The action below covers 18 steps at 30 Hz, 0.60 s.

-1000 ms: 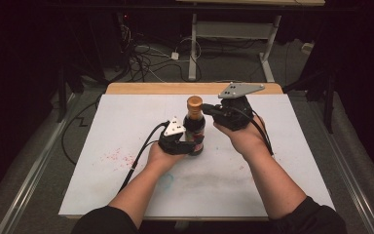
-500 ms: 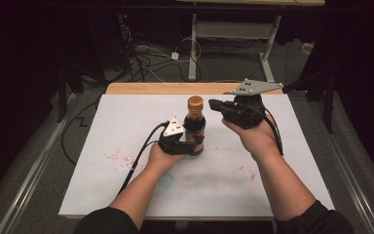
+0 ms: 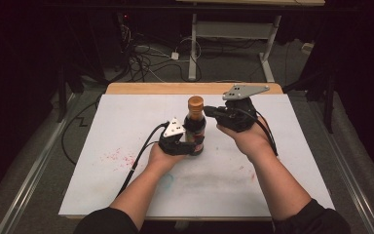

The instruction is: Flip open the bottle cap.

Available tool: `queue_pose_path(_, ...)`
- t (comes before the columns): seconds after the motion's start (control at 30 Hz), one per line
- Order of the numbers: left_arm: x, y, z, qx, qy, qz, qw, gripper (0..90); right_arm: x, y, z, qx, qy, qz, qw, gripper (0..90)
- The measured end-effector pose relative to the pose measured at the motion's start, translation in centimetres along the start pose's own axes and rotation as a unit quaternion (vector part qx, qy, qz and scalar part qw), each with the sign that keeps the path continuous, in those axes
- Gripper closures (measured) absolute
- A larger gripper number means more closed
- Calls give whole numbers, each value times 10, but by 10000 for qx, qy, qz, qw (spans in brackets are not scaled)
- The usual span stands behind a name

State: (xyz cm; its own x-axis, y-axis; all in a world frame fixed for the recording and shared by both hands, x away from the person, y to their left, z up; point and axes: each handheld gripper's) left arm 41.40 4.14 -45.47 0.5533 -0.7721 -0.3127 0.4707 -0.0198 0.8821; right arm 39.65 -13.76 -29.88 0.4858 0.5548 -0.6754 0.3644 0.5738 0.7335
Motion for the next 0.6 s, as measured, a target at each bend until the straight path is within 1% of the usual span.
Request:
queue_pose_path(0.23, 0, 0, 1, -11, 12, 12, 10000, 289, 1, 4, -1, -38, -15, -100, 9999, 900)
queue_pose_path(0.27, 5, 1, 7, -451, -164, 419, 9980, 289, 1, 3, -1, -34, -24, -111, 9999, 900)
queue_pose_path(0.3, 6, 1, 8, -486, -172, 458, 9976, 290, 1, 3, -1, -30, -28, -117, 9999, 900)
queue_pose_path(0.33, 6, 1, 8, -477, -171, 453, 9977, 289, 2, 3, -1, -25, -22, -116, 9999, 900)
queue_pose_path(0.37, 1, 0, 1, -45, 6, 58, 10000, 290, 2, 4, 0, -22, -25, -121, 9999, 900)
queue_pose_path(0.4, 1, 0, 2, -80, 1, 82, 9999, 290, 3, 4, 0, -12, -27, -128, 9999, 900)
queue_pose_path(0.43, 6, 1, 8, -487, -164, 456, 9976, 290, 3, 4, 0, -9, -23, -129, 9999, 900)
queue_pose_path(0.57, 6, 1, 8, -479, -159, 455, 9977, 290, 2, 5, -1, -5, -25, -107, 9999, 900)
queue_pose_path(0.6, 5, 0, 8, -445, -151, 427, 9980, 290, 2, 6, -1, -27, -35, -128, 9999, 900)
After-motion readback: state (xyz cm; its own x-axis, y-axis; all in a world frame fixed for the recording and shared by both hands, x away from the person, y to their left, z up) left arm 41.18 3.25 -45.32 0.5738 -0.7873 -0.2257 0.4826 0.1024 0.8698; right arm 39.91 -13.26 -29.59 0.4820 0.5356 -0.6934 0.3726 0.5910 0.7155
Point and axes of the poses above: each handheld gripper's, and its own axes: x roughly forward along the jaws, y roughly out of its top, z roughly to its right, and after that the axes turned 14 degrees about -z, right-handed
